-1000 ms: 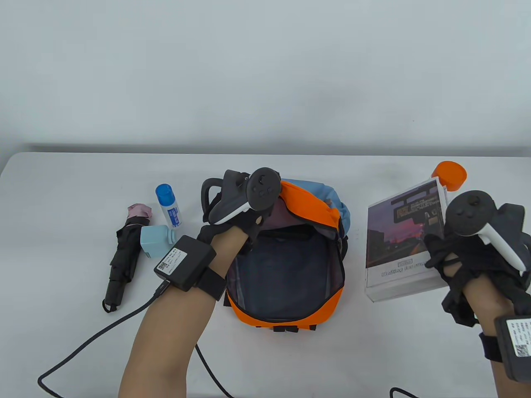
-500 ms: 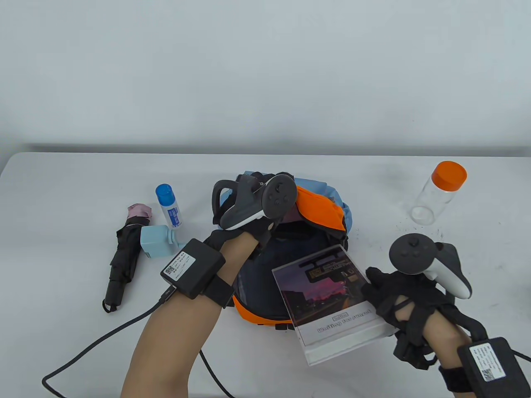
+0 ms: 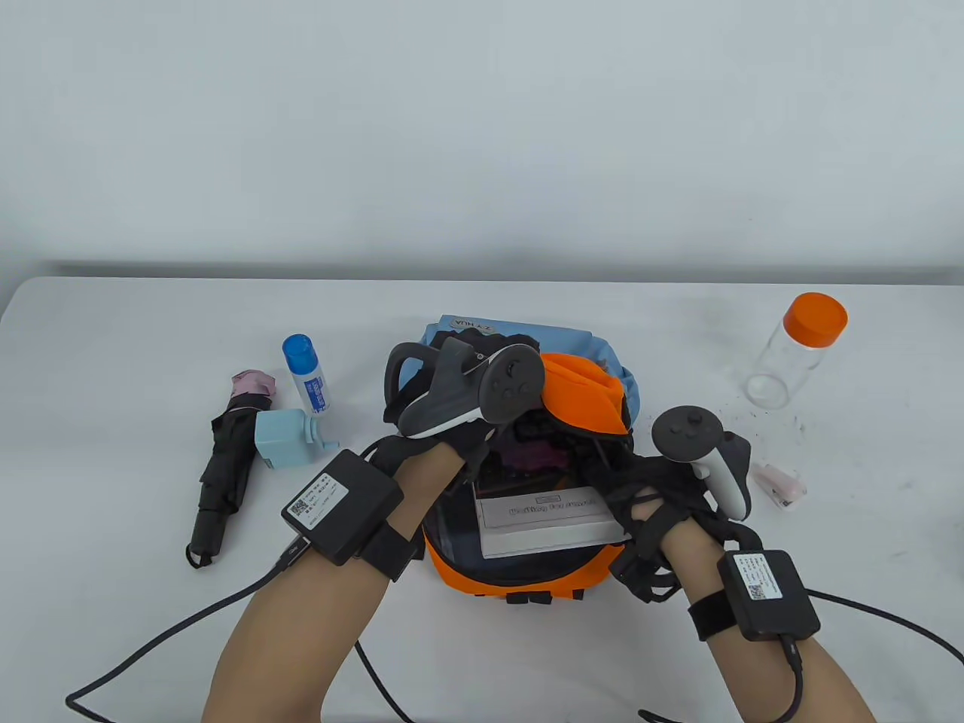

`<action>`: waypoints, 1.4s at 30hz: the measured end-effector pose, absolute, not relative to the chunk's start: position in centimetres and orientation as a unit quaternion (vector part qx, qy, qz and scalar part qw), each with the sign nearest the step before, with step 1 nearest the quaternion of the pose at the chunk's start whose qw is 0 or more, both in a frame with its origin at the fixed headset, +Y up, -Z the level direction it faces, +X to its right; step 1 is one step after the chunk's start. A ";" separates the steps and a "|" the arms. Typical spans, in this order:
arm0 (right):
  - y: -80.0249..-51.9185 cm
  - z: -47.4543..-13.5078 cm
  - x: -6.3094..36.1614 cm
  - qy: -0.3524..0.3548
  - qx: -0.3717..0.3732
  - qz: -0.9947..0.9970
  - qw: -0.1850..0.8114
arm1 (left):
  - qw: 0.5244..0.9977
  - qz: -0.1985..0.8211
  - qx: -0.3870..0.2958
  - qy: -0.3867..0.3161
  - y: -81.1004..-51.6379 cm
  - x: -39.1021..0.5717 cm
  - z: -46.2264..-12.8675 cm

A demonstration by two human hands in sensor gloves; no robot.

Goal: Pack school bag

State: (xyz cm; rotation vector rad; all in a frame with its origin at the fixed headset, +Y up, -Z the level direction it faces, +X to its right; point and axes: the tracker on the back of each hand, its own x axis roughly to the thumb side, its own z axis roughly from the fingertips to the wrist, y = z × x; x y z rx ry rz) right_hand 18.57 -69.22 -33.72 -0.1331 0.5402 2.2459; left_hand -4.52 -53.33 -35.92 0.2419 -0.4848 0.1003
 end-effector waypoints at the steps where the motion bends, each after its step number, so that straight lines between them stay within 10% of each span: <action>1: -69.2 -33.6 18.5 0.224 -0.041 0.877 0.422 | 0.963 0.050 0.119 -0.239 -53.4 -4.6 -35.9; 5: -69.4 -33.1 18.0 0.290 0.055 0.799 0.524 | 0.963 0.054 0.120 -0.233 -53.5 -5.3 -36.1; 24: -71.0 -31.9 15.9 0.221 0.159 0.958 0.093 | 0.964 0.054 0.117 -0.232 -53.6 -5.8 -36.1; 42: -70.4 -29.8 13.1 0.163 0.151 0.975 -0.017 | 0.965 0.043 0.115 -0.233 -53.7 -5.8 -36.0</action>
